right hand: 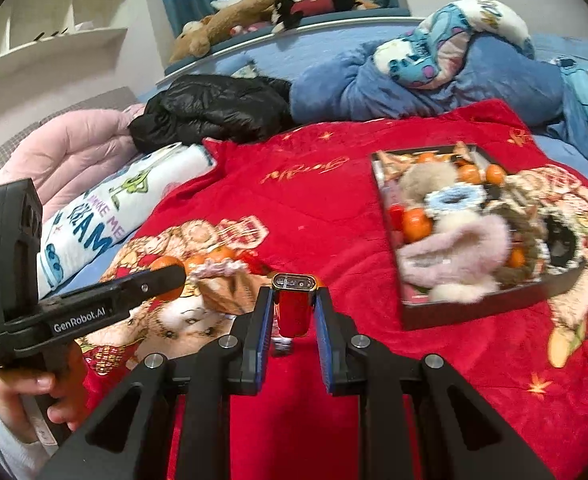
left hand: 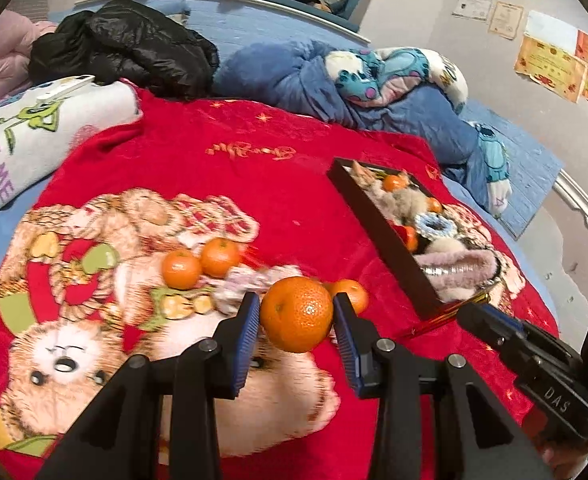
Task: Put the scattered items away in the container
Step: 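Lift and carry the mandarin and gold bar toward the black box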
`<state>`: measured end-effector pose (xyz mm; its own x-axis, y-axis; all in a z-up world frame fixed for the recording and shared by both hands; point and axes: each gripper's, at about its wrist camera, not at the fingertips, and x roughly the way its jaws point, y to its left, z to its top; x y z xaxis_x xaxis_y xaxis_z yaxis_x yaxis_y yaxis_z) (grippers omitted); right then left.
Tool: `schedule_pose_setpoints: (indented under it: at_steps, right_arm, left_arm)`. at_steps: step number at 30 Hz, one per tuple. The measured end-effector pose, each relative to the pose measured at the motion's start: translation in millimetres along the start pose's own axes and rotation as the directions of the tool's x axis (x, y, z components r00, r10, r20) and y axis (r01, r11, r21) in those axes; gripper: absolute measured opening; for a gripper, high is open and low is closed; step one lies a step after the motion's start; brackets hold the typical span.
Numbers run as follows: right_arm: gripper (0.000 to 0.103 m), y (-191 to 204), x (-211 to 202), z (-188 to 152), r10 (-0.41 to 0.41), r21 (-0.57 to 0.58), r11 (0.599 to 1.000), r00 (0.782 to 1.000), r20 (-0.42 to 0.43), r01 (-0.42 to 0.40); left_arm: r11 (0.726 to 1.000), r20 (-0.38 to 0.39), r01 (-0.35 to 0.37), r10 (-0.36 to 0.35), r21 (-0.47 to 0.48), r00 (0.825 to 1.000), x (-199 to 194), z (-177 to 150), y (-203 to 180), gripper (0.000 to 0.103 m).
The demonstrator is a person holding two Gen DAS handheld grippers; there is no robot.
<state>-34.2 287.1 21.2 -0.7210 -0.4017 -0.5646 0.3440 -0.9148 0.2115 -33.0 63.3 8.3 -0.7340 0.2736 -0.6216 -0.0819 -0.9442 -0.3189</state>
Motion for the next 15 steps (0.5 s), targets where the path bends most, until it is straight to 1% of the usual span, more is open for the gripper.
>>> schedule_pose_setpoints:
  at_steps: [4,8,11,15]
  right_arm:
    - [0.02,-20.3,-15.8,2.0,-0.023,0.038,0.999,0.999,0.027,0.022]
    - [0.02,-42.7,-33.7,0.6,-0.055,0.075,0.996,0.997,0.053,0.051]
    - [0.02,-59.7,-46.7,-2.4,-0.09,0.099,0.992,0.994,0.068,0.083]
    - [0.02,-86.2,-66.0,-8.6,-0.116,0.149,0.984,0.989,0.097,0.101]
  left_arm:
    - [0.999,-0.004,0.038,-0.038,0.02,0.999,4.8,-2.4,-25.6,0.039]
    - [0.995,-0.017,0.076,-0.075,0.067,0.997,12.0,-7.7,-55.5,0.039]
    - [0.986,-0.042,0.13,-0.126,0.104,0.991,21.9,-14.4,-82.3,0.039]
    - [0.968,-0.074,0.199,-0.19,0.151,0.979,33.8,-24.9,-112.8,0.039]
